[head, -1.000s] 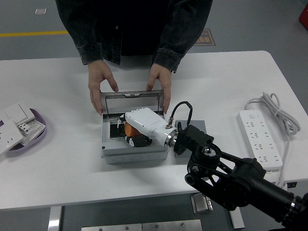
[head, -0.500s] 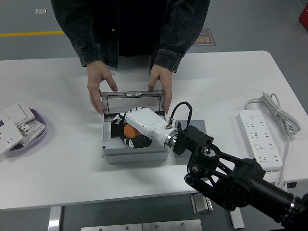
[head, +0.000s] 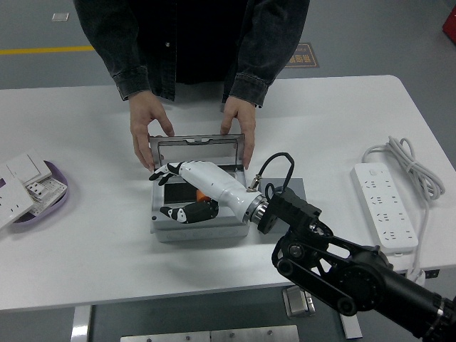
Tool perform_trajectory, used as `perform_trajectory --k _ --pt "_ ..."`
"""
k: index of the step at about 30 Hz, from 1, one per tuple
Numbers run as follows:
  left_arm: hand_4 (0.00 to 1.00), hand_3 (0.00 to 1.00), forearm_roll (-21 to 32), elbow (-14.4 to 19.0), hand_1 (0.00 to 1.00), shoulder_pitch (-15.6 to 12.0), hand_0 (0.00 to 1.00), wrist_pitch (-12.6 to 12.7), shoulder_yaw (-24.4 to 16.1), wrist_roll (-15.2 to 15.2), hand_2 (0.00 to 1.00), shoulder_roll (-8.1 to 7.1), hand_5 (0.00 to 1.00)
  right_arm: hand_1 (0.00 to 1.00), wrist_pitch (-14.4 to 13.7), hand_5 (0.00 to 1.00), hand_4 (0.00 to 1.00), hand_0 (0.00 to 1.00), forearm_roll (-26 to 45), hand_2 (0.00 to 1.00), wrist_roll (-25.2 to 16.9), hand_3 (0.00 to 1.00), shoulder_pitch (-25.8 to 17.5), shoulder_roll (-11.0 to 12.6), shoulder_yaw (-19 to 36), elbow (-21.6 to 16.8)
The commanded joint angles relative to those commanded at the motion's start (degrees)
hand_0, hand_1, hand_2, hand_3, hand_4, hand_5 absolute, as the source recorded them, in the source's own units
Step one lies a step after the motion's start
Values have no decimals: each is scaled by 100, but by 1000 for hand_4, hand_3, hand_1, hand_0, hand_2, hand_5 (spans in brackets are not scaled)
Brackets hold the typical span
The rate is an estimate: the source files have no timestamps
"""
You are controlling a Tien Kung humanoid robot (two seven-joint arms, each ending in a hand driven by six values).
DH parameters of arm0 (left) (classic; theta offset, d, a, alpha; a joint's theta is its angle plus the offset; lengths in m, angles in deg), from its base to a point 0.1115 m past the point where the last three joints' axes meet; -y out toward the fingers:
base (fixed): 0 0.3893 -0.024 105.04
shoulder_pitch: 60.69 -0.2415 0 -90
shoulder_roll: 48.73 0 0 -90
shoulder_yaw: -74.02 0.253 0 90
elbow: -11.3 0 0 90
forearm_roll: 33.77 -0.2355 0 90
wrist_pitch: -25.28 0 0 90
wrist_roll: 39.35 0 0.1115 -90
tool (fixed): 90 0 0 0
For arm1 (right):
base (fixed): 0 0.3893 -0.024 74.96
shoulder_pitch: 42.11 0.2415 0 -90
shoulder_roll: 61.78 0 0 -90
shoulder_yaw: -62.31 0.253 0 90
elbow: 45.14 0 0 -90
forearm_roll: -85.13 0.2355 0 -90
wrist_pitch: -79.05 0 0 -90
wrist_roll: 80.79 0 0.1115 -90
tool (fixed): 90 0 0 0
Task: Pick up the cylinder from the cube,place it in the box,flap close box
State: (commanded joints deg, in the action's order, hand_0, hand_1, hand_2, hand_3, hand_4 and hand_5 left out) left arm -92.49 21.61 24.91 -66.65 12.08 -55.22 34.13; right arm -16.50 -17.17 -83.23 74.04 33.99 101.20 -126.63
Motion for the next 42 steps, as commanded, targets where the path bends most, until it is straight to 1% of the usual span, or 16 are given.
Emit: perform_trajectory --k 2,5,6,8,10,12,13,15,17,18,22,24,27,31,41,42 --pt "680 646 -17 0 626 -3 619 -1 -11 -6 587 -1 207 682 -56 173 742 817 359 686 -40 785 33 116 66 -252" --pt "680 646 -42 0 626 5 619 -2 -30 -9 587 -11 207 682 -147 173 742 817 844 686 24 785 225 329 264 -578" --pt "681 645 -57 0 626 11 619 -3 -39 -11 588 -17 204 667 -168 202 744 792 979 673 54 764 309 393 321 -587" --pt "681 645 -77 0 626 22 619 -5 -52 -13 588 -26 204 667 -188 202 744 792 1161 673 99 764 448 480 394 -518" --pt "681 645 -100 0 626 35 619 -8 -65 -16 588 -36 204 667 -180 202 744 792 1264 673 132 764 599 539 453 -354" --pt "681 645 -129 0 626 46 619 -9 -84 -20 588 -42 204 667 -161 202 744 792 1336 673 122 764 769 565 484 -104" --pt "679 645 -127 0 625 48 620 -9 -82 -22 588 -40 204 648 -159 214 745 748 1348 661 104 753 842 568 485 15" --pt "679 645 -128 0 625 48 620 -8 -80 -28 588 -31 204 648 -157 214 745 748 1382 661 64 753 971 571 464 277" --pt "679 645 -133 0 625 44 620 -8 -83 -36 588 -20 204 648 -152 214 745 748 1424 661 29 753 1085 574 400 558" --pt "678 644 -138 0 626 42 620 -7 -87 -40 587 -16 203 632 -148 224 743 706 1447 657 13 749 1131 576 352 699" --pt "678 644 -159 0 626 44 620 -5 -96 -44 587 -14 203 632 -98 224 743 706 1498 657 7 749 1218 582 156 1177" --pt "676 643 -160 0 625 45 620 -5 -95 -43 587 -17 203 632 -73 224 743 706 1508 657 14 749 1216 590 76 1281" --pt "676 643 -163 0 625 44 620 -7 -93 -41 587 -22 203 625 -42 225 749 704 1506 651 19 748 1192 611 -19 1311" --pt "675 642 -151 0 625 33 619 -8 -79 -36 587 -14 202 619 -38 234 756 694 1432 650 60 747 1122 686 -95 1143" --pt "675 641 -77 0 624 -6 619 6 -44 -7 587 -4 203 601 -107 243 761 679 889 648 268 746 863 1109 -338 14" --pt "674 641 -70 0 624 -7 619 7 -40 -4 587 -3 203 592 -113 258 757 661 847 645 288 745 838 1139 -366 -75"
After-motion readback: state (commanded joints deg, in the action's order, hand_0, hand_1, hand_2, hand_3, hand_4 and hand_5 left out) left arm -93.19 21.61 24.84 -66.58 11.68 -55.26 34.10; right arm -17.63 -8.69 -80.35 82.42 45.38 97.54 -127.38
